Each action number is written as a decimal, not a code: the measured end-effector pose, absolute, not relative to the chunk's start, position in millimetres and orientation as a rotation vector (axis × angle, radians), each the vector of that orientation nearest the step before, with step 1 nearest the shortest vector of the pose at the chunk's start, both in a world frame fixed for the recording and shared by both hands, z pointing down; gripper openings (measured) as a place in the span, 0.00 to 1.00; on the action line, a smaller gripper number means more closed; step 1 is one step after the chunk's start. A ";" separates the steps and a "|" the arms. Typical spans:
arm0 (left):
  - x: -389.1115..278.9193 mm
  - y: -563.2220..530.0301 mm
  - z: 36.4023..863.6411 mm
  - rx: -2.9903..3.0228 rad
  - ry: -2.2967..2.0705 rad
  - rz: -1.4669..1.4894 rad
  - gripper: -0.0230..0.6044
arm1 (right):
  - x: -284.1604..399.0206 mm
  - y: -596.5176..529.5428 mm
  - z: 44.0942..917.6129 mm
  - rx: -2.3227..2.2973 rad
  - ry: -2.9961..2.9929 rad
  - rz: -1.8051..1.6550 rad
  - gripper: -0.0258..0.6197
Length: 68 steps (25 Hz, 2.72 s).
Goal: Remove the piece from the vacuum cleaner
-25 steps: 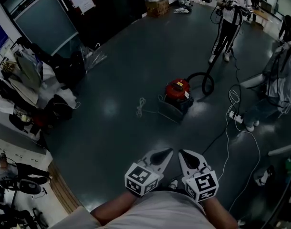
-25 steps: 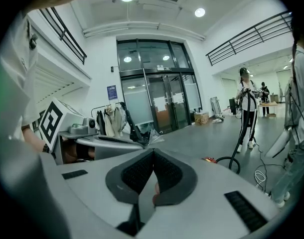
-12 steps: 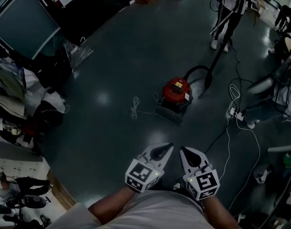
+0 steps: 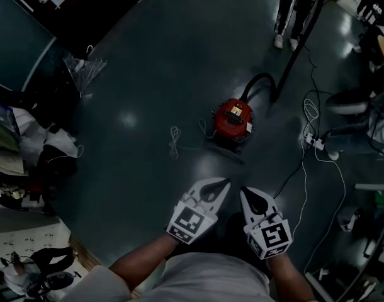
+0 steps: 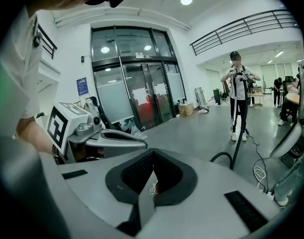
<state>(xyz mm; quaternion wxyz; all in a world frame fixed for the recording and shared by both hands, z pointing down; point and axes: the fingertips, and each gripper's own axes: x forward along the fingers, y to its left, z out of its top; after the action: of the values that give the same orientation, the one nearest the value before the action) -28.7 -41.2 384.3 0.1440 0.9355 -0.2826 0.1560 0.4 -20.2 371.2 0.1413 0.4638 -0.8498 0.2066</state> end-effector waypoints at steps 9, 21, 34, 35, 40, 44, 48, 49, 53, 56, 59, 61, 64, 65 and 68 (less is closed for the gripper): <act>-4.9 -114.7 461.2 2.640 -0.832 0.473 0.04 | 25.2 -100.4 448.5 1.361 -2.417 0.659 0.07; 24.3 -186.1 676.9 2.654 -0.715 0.764 0.05 | 53.4 -167.8 658.3 1.177 -2.299 0.671 0.07; 23.5 -203.0 907.9 2.631 -0.519 1.048 0.22 | 44.1 -177.0 972.6 0.711 -2.051 0.411 0.27; 22.7 -205.4 915.1 2.624 -0.530 1.036 0.22 | 45.2 -177.7 986.9 0.691 -2.035 0.384 0.27; 19.6 -207.5 926.5 2.612 -0.567 0.964 0.22 | 39.5 -177.4 1022.6 0.630 -1.996 0.257 0.26; 17.7 -206.9 929.5 2.607 -0.579 0.946 0.22 | 38.7 -180.1 1027.0 0.615 -1.983 0.193 0.14; 13.5 -209.4 922.8 2.597 -0.612 0.911 0.14 | 31.9 -166.2 1025.8 0.525 -1.980 0.111 0.10; 12.0 -210.2 920.2 2.592 -0.626 0.900 0.07 | 30.3 -163.4 1025.7 0.515 -1.973 0.094 0.10; 5.6 -208.2 908.1 2.580 -0.653 0.897 0.04 | 26.7 -161.5 1024.6 0.501 -1.958 0.082 0.10; -2.3 -204.4 899.8 2.567 -0.680 0.895 0.04 | 21.4 -154.0 1026.0 0.417 -1.966 0.084 0.10; -8.1 -198.1 894.9 2.553 -0.709 0.884 0.04 | 10.5 -124.8 1031.3 0.260 -1.968 0.033 0.09; -11.4 -193.1 889.4 2.551 -0.716 0.884 0.04 | 9.3 -117.1 1029.5 0.297 -1.968 0.068 0.09; -18.1 -187.5 872.9 2.551 -0.740 0.870 0.04 | 5.6 -114.4 1011.3 0.330 -1.985 0.119 0.09; -19.8 -185.6 865.6 2.551 -0.747 0.864 0.04 | 3.5 -113.5 1001.5 0.332 -1.995 0.130 0.09; -24.8 -177.2 838.5 2.545 -0.761 0.850 0.04 | 1.0 -112.3 962.9 0.366 -2.018 0.175 0.09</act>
<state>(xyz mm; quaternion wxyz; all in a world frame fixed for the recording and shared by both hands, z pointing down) -24.8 -177.2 838.5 0.1752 0.8984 -0.2686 0.2999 1.0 -112.3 962.9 0.5157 0.1524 -0.8400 0.0728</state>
